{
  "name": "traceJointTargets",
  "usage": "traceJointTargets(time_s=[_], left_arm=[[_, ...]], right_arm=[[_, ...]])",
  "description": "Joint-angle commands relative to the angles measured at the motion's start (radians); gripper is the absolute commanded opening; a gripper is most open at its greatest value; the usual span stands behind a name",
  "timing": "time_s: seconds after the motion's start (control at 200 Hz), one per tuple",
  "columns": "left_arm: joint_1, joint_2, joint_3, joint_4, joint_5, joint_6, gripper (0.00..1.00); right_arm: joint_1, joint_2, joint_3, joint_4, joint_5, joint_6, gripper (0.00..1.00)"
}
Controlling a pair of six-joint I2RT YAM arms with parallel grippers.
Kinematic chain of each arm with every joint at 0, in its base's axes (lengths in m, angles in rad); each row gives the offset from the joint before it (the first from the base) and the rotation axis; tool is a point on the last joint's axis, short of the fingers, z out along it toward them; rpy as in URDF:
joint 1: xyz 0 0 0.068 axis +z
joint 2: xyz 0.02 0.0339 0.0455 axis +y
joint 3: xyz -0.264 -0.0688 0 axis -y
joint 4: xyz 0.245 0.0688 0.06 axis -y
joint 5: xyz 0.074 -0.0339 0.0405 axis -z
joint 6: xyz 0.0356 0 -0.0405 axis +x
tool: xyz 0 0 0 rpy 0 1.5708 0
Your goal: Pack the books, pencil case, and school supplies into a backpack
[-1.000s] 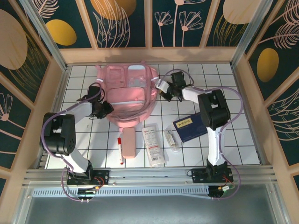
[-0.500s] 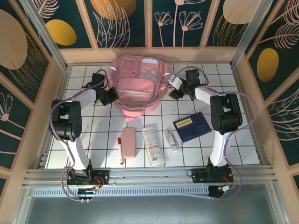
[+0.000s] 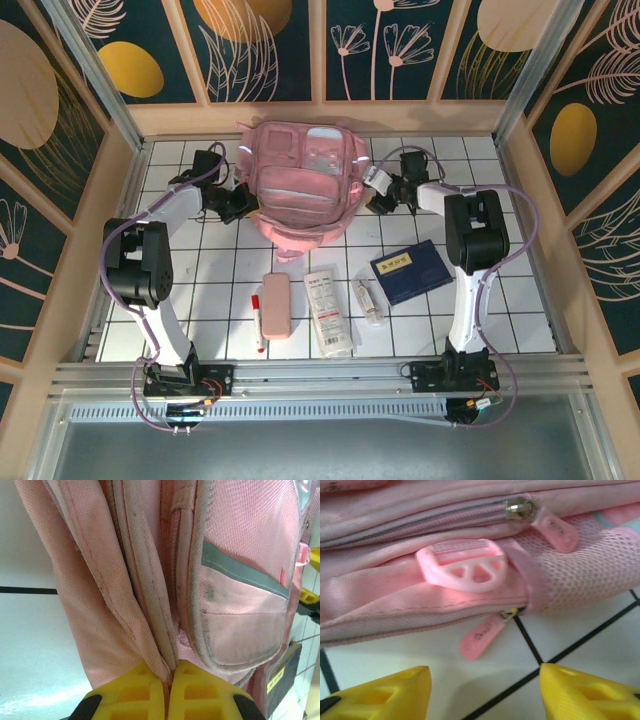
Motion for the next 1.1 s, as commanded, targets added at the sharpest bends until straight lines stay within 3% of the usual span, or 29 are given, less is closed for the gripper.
traceJointTargets(time_s=[0.0, 0.165, 0.535, 0.611, 0.711, 0.866, 1.096], left_arm=[[-0.005, -0.022, 0.036, -0.018, 0.130, 0.033, 0.00], [0.002, -0.031, 0.033, 0.011, 0.183, 0.013, 0.00], [0.030, -0.068, 0.006, 0.094, 0.289, -0.078, 0.00], [0.031, -0.074, -0.009, 0.143, 0.316, -0.126, 0.00], [0.031, -0.084, -0.021, 0.195, 0.331, -0.171, 0.00], [0.038, -0.080, -0.027, 0.191, 0.319, -0.174, 0.00], [0.042, -0.103, -0.066, 0.229, 0.209, -0.221, 0.00]], right_arm=[[-0.009, 0.035, 0.039, -0.011, -0.063, -0.031, 0.55], [-0.012, 0.067, 0.063, -0.022, -0.075, -0.017, 0.58], [-0.037, 0.146, 0.213, -0.129, -0.263, 0.115, 0.60], [-0.041, 0.169, 0.270, -0.188, -0.291, 0.159, 0.55], [-0.038, 0.192, 0.303, -0.204, -0.265, 0.209, 0.40], [-0.038, 0.199, 0.323, -0.258, -0.280, 0.174, 0.00], [-0.053, 0.116, 0.243, -0.329, -0.273, 0.093, 0.00]])
